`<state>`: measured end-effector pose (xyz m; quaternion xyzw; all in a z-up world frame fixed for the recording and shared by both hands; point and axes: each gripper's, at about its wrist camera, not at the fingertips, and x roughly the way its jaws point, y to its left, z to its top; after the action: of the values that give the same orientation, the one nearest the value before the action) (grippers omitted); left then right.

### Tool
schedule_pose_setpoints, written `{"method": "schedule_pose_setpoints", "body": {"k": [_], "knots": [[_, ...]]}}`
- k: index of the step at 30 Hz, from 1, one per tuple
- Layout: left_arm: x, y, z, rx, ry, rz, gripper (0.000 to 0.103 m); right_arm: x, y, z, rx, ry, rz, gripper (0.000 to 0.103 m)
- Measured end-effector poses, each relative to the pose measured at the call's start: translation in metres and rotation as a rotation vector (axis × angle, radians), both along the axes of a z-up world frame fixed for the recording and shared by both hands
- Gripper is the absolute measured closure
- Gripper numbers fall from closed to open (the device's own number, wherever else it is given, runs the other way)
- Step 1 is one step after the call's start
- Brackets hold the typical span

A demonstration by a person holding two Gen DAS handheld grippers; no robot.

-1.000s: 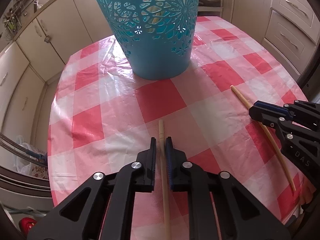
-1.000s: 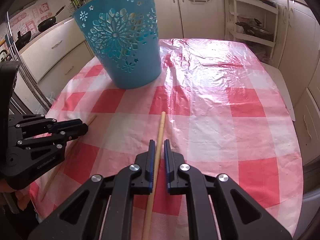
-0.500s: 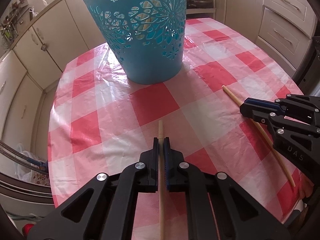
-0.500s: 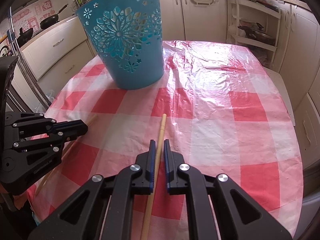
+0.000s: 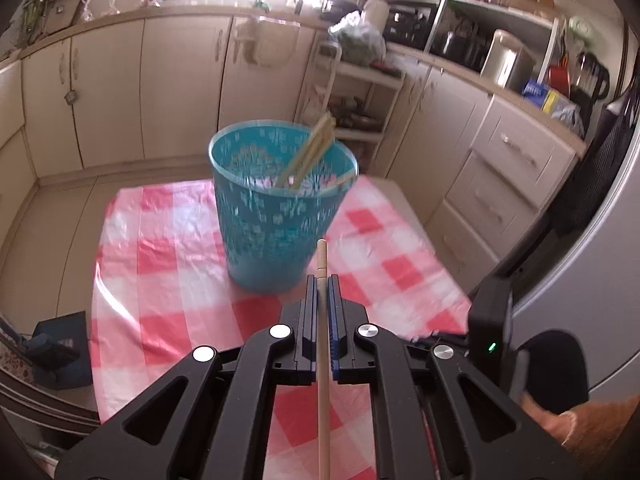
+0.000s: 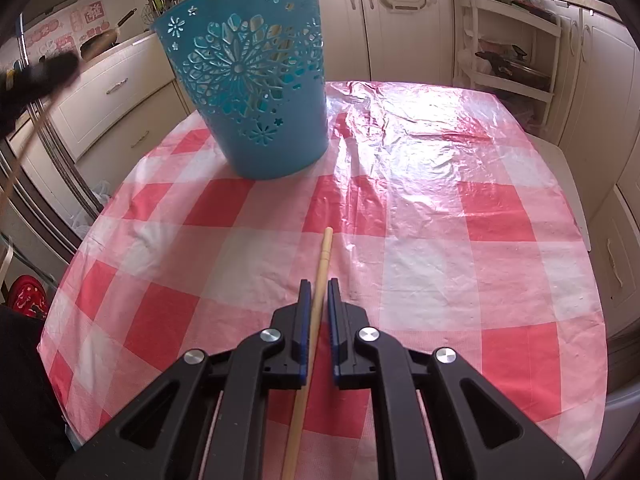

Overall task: Organize utensils
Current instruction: 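Lift the stick with the left tool and drop it into the basket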

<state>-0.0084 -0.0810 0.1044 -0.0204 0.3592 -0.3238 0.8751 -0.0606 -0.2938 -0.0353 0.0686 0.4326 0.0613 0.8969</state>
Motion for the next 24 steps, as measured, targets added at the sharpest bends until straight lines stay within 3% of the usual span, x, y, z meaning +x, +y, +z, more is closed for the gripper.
{"method": "schedule_pose_setpoints", "body": {"k": [5, 12, 18, 24], "knots": [[0.024, 0.005, 0.061, -0.125, -0.110, 0.060, 0.098, 0.000, 0.000, 0.000, -0.001, -0.001, 0.001, 0.094], [0.079, -0.025, 0.108, -0.206, -0.274, 0.183, 0.098, 0.000, 0.000, 0.000, 0.004, 0.000, -0.001, 0.094], [0.124, -0.060, 0.106, -0.195, -0.366, 0.260, 0.098, 0.000, -0.002, -0.001, 0.031, 0.002, -0.001, 0.094], [0.155, -0.073, 0.074, -0.176, -0.346, 0.311, 0.098, 0.001, -0.004, -0.001, 0.061, 0.006, 0.000, 0.094]]}}
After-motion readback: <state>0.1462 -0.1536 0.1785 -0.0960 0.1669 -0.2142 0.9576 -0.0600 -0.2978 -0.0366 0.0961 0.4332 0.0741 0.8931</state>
